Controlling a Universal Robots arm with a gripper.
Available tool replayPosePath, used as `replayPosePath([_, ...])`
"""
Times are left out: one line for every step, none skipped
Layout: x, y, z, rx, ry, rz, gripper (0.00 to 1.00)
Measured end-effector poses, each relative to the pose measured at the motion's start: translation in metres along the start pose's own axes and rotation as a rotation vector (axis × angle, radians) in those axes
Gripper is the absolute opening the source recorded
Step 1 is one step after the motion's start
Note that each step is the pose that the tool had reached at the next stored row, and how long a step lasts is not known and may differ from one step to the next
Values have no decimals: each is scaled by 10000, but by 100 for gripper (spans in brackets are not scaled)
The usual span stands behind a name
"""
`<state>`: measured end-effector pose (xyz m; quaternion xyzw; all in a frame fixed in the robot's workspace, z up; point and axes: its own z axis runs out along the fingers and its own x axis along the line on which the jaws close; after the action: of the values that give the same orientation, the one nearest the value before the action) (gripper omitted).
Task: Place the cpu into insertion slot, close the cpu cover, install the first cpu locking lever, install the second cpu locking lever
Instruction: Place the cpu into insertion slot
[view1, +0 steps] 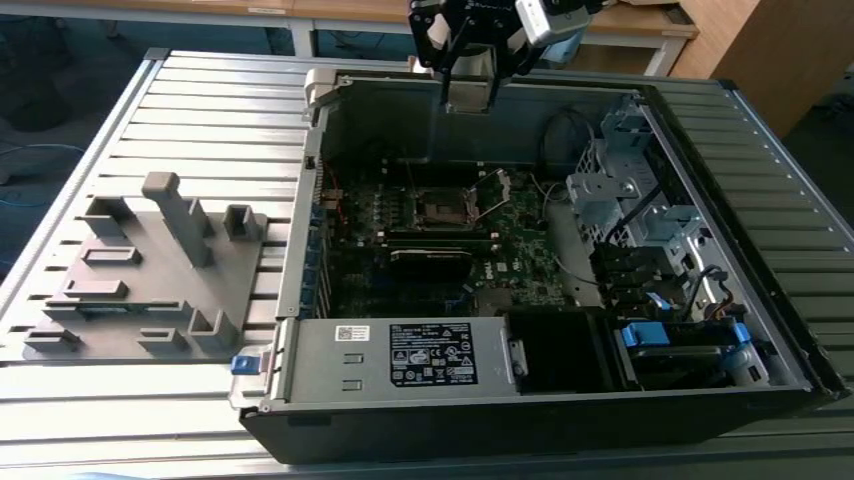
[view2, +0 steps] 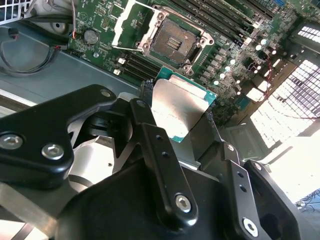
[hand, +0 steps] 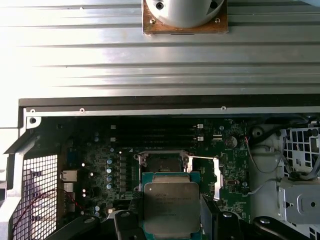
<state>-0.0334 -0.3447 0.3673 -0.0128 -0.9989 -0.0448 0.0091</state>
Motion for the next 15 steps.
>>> replayPosePath([0, 0, 4, -2, -1, 0, 54])
replayPosePath([0, 0, 8, -2, -1, 0, 54])
replayPosePath([0, -1, 11, 0, 0, 0, 54])
replayPosePath([0, -1, 14, 0, 0, 0, 54])
replayPosePath([0, -2, 15, 1, 0, 0, 54])
replayPosePath([-1, -2, 25, 0, 0, 0, 54])
replayPosePath([-1, -4, 38, 0, 0, 0, 54])
replayPosePath([-1, -3, 38, 0, 0, 0, 54])
replayPosePath([-1, -4, 38, 1, 0, 0, 54])
replayPosePath([-1, -3, 41, -1, 0, 0, 54])
replayPosePath([-1, -4, 44, -2, -1, 0, 54])
replayPosePath([-1, -4, 45, -1, 0, 0, 54])
replayPosePath([-1, -4, 46, 2, 1, 0, 54])
replayPosePath([-1, -4, 47, 0, 0, 0, 54])
replayPosePath([-1, -4, 47, 1, 0, 0, 54])
